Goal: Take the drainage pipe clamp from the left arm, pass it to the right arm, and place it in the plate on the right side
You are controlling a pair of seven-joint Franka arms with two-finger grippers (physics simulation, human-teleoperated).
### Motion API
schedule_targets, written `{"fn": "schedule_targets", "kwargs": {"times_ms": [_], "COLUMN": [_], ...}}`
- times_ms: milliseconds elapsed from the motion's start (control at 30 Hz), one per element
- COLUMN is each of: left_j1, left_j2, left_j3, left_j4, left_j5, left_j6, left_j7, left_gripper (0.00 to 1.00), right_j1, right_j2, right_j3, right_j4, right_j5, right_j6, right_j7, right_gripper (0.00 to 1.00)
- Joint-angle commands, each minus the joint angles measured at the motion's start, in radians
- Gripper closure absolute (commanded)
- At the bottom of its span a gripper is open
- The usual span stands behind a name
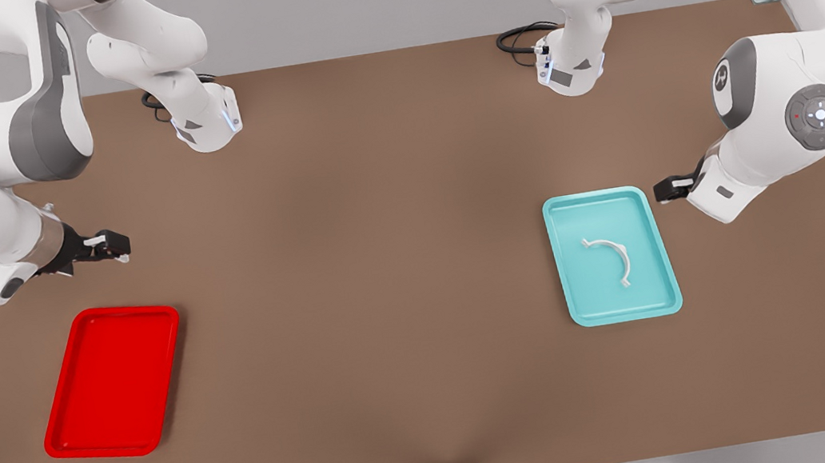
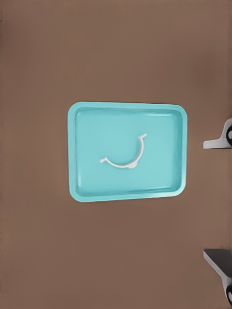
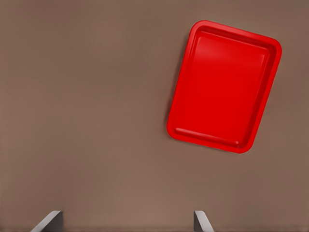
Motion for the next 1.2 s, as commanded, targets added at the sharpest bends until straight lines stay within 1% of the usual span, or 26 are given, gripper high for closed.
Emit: {"fn": "schedule_targets", "kwargs": {"times_ms": [0,67,100,133,167,200,233,267,367,400,433,500,600,733,967,1000,1033,1067,1100,1167], "left_j1": [0.0,0.0,-0.006,-0.009,-0.008,-0.008,-0.006,-0.005,0.008,0.009,0.009,0.006,0.002,-0.044,-0.04,-0.04,-0.04,-0.04,-0.04,-0.041], "left_j2": [0.0,0.02,0.092,0.141,0.164,0.187,0.192,0.198,0.256,0.253,0.247,0.241,0.263,0.296,0.344,0.347,0.347,0.345,0.344,0.345], "left_j3": [0.0,0.001,0.035,0.047,0.066,0.086,0.098,0.102,0.103,0.103,0.103,0.103,0.099,0.098,0.099,0.099,0.099,0.099,0.099,0.099], "left_j4": [0.0,-0.003,-0.014,-0.072,-0.156,-0.192,-0.273,-0.319,-0.356,-0.428,-0.46,-0.495,-0.497,-0.498,-0.503,-0.508,-0.508,-0.506,-0.506,-0.505], "left_j5": [0.0,0.0,-0.015,-0.032,-0.034,-0.034,-0.034,-0.034,-0.038,-0.037,-0.035,-0.032,-0.043,-0.069,-0.068,-0.066,-0.068,-0.068,-0.066,-0.066], "left_j6": [0.01,0.01,0.056,0.169,0.324,0.411,0.543,0.611,0.712,0.844,0.893,0.922,0.945,0.959,0.985,0.985,0.984,0.982,0.981,0.979], "left_j7": [0.037,0.039,0.06,0.094,0.162,0.231,0.312,0.358,0.475,0.528,0.531,0.533,0.53,0.476,0.453,0.453,0.452,0.452,0.452,0.455], "left_gripper": [0.0,0.0,0.0,0.0,0.0,0.0,0.0,0.0,0.0,0.0,0.0,0.0,0.0,0.0,0.0,0.09,0.33,0.48,0.53,0.53], "right_j1": [-0.002,-0.005,-0.01,-0.011,-0.011,-0.011,-0.011,-0.011,-0.011,-0.011,-0.011,-0.01,-0.011,-0.01,-0.005,-0.005,-0.005,-0.005,-0.005,-0.005], "right_j2": [-0.001,-0.001,-0.001,0.001,0.001,0.001,0.001,0.001,-0.001,-0.004,-0.004,-0.004,-0.002,-0.002,-0.002,-0.002,-0.002,-0.002,-0.002,-0.001], "right_j3": [-0.001,-0.002,-0.004,-0.005,-0.007,-0.007,-0.007,-0.007,-0.005,-0.005,-0.005,-0.005,-0.004,-0.004,-0.004,-0.004,-0.004,-0.004,-0.004,-0.004], "right_j4": [0.002,0.003,0.002,0.002,0.0,0.0,0.0,0.0,-0.004,-0.012,-0.012,-0.014,-0.017,-0.029,-0.032,-0.032,-0.032,-0.032,-0.032,-0.032], "right_j5": [0.002,0.004,0.015,0.018,0.016,0.018,0.016,0.016,0.016,0.016,0.016,0.016,0.018,0.015,0.012,0.012,0.012,0.012,0.012,0.012], "right_j6": [-0.008,-0.008,-0.008,-0.006,-0.006,-0.006,-0.006,-0.006,-0.006,-0.008,-0.008,-0.008,-0.008,-0.008,-0.012,-0.015,-0.015,-0.017,-0.017,-0.017], "right_j7": [0.032,0.036,0.037,0.036,0.036,0.036,0.036,0.036,0.034,0.034,0.034,0.034,0.034,0.034,0.031,0.031,0.031,0.031,0.031,0.031], "right_gripper": [0.0,0.0,0.0,0.0,0.0,0.0,0.0,0.0,0.0,0.0,0.0,0.0,0.0,0.0,0.0,0.0,0.0,0.0,0.0,0.0]}}
